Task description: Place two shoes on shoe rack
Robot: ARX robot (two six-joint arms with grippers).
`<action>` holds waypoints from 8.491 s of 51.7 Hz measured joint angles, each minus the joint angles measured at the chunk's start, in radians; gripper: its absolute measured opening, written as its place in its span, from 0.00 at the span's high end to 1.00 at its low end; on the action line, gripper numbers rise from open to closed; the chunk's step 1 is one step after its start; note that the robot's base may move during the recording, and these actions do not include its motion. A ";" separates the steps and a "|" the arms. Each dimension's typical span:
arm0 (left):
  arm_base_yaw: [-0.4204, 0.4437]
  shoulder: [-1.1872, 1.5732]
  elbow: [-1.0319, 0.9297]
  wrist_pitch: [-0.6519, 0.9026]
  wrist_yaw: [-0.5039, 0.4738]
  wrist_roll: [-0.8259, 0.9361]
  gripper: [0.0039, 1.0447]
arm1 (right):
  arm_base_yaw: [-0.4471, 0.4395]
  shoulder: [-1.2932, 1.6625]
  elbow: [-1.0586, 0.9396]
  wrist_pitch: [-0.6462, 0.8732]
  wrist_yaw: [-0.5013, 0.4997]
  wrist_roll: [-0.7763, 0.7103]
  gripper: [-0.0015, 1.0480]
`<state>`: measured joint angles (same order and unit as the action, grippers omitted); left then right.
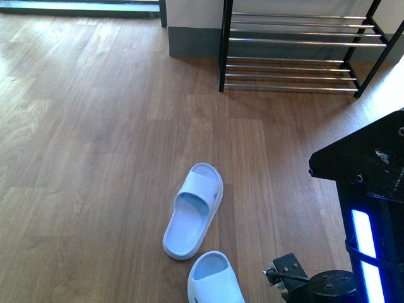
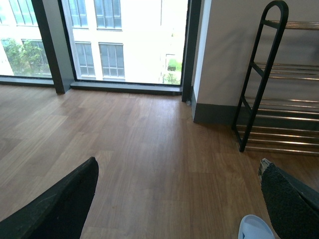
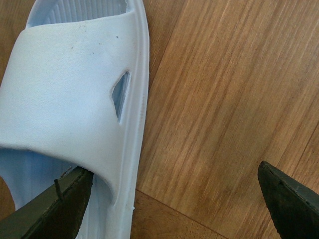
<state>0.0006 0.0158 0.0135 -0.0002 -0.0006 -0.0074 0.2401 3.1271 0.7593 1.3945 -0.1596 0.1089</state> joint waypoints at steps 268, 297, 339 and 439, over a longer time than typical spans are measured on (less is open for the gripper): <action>0.000 0.000 0.000 0.000 0.000 0.000 0.09 | -0.154 -2.118 -0.590 -0.976 0.109 -0.140 0.09; 0.000 0.000 0.000 0.000 0.000 0.000 0.09 | -0.050 -0.455 -0.267 -0.388 0.086 -0.573 0.09; 0.000 0.000 0.000 0.000 0.000 0.000 0.09 | 0.085 -0.162 -0.009 -0.192 0.105 -0.289 0.09; 0.000 0.000 0.000 0.000 0.000 0.000 0.09 | -0.235 -1.489 -0.378 -0.701 -0.007 -0.026 0.99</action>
<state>0.0002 0.0158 0.0135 -0.0002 -0.0006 -0.0074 0.0055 1.6379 0.3813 0.6933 -0.1669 0.0826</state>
